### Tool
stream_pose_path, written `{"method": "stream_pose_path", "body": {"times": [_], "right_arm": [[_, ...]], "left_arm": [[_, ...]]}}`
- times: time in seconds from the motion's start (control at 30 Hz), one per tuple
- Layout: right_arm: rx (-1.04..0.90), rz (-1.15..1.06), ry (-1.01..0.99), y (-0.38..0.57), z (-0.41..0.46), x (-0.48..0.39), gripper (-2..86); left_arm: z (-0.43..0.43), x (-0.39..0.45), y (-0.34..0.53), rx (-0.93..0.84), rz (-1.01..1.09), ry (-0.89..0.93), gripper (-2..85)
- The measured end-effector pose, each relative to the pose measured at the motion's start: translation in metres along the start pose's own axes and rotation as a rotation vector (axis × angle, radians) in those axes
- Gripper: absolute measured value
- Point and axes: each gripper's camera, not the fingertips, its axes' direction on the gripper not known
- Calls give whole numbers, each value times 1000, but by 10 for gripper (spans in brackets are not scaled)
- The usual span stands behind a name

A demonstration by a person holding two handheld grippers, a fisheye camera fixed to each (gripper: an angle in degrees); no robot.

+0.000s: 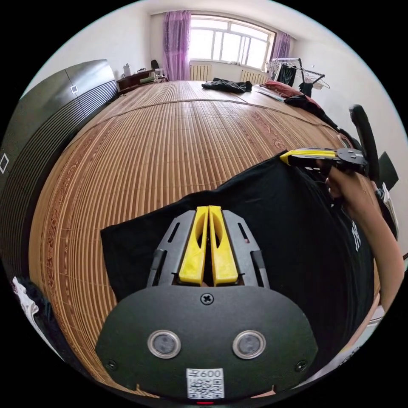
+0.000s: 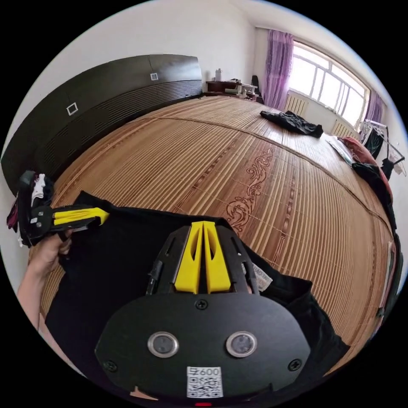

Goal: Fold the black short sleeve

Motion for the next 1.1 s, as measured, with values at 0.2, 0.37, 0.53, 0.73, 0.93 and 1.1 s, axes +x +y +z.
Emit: {"method": "stream_pose_path", "body": {"times": [0.2,0.37,0.53,0.73,0.93,1.1], "right_arm": [[514,-41,324,163,-127,8,-8],[601,-308,528,389,-246,1,-8],[939,-122,573,633,-341,-19,-8],[710,-43,680,747,-317,-30,-3],[636,160,496,760,-282,54,-7],[423,167,225,729,-241,98,-8]], "left_arm": [[-102,18,31,179,-90,-5,13],[-330,81,230,1086,-221,-382,10],[-454,183,380,1079,176,-566,7],[-497,228,486,796,195,-369,10],[-482,250,467,572,275,-243,10],[-489,240,449,516,161,-277,10]]}}
